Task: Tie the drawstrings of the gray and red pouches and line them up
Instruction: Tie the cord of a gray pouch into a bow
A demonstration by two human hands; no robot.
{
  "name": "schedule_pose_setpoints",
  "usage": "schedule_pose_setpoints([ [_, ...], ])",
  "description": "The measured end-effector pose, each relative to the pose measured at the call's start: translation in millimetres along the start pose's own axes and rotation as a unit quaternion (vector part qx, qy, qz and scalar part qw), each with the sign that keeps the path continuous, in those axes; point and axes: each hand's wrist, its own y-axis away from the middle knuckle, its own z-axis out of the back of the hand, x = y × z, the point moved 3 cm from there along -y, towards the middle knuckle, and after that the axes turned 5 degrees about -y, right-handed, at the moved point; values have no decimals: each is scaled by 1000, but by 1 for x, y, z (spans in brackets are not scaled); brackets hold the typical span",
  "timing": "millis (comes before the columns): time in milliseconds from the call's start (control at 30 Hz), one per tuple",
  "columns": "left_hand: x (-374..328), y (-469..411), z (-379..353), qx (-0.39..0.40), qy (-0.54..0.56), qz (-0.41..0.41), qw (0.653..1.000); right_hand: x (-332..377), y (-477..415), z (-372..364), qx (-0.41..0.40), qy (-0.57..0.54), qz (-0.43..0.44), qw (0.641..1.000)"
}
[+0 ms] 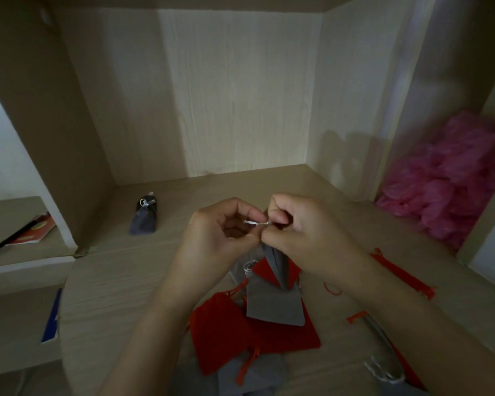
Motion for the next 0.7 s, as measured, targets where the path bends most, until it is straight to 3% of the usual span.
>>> schedule_pose_setpoints([
  [133,-4,0,1,-73,-133,-90,984,2,1,-4,-47,123,91,987],
  [233,-3,-1,1,-83,-159,-102,979,1,3,-7,-69,137,93,984],
  [433,-2,-1,6,-62,-122,-92,986,-1,1,-9,-40,77,84,993],
  [600,2,-2,6,-57,-34,-25,997,-8,-4,0,37,-115,-9,993],
  [700,2,-1,1,-71,-26,-18,997,-10,-6,2,37,-135,-33,990],
])
